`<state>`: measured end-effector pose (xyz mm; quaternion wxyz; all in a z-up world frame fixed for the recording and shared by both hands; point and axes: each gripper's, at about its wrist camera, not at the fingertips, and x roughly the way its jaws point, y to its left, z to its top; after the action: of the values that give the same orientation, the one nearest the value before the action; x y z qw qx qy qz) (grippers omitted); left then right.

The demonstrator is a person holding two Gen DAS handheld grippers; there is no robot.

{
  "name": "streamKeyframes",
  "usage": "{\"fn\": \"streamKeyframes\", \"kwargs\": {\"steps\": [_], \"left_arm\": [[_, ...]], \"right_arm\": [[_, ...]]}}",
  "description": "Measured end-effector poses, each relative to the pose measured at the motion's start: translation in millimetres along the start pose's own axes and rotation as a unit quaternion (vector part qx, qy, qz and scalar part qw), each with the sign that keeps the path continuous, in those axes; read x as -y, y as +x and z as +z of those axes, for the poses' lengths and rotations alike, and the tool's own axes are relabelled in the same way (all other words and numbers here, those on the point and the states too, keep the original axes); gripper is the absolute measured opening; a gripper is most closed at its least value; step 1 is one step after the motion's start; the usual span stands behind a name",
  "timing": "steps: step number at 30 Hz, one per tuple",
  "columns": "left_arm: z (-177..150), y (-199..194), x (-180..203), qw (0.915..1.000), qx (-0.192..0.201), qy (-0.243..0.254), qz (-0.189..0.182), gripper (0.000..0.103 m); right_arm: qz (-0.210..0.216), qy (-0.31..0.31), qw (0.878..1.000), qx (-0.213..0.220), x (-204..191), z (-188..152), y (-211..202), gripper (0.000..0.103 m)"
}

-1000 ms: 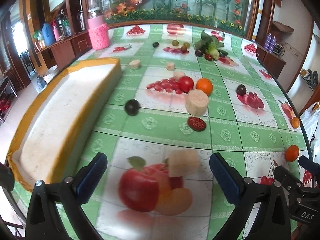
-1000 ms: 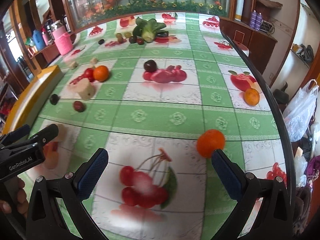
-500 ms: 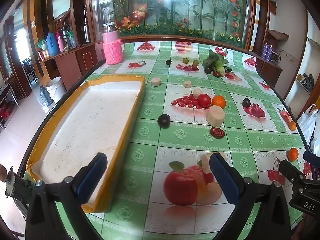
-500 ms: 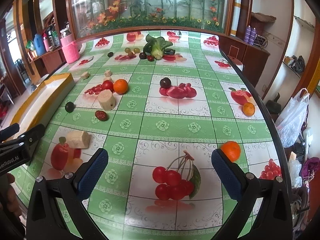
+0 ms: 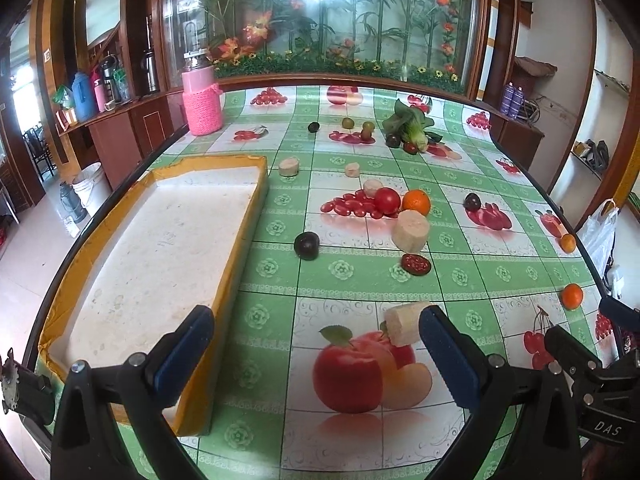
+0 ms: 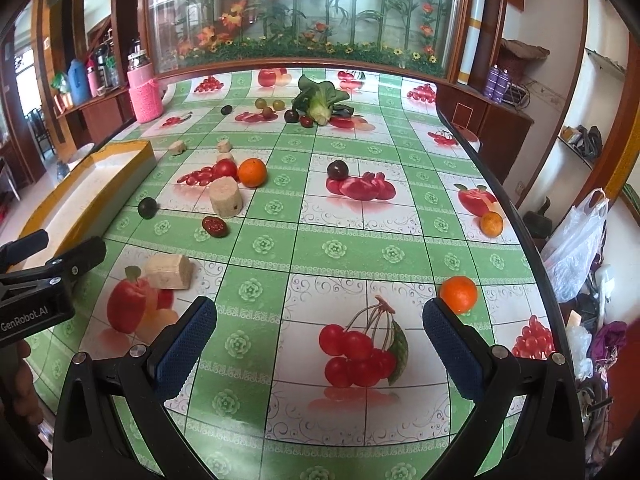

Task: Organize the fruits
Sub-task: 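Grasp the beige cube with the left gripper while the right gripper reaches the tangerine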

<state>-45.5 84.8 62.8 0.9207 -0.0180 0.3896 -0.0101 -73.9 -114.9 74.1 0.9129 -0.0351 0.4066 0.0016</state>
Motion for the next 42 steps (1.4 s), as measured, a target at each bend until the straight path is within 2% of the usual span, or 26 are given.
{"fn": "streamKeyframes", "kwargs": {"steps": [14, 42], "left_arm": [[4.8, 4.0, 23.3, 0.9995, -0.001, 0.019, -0.024, 0.103], [1.5, -3.6, 40.9, 0.9998, 0.012, 0.015, -0.004, 0.103]], "right_arm": [[-0.023, 0.026, 0.999, 0.002, 26.0, -3.3, -2.6, 0.103], [0.000, 0.012, 1.000, 0.018, 41.1, 2.8, -3.5, 0.103]]}}
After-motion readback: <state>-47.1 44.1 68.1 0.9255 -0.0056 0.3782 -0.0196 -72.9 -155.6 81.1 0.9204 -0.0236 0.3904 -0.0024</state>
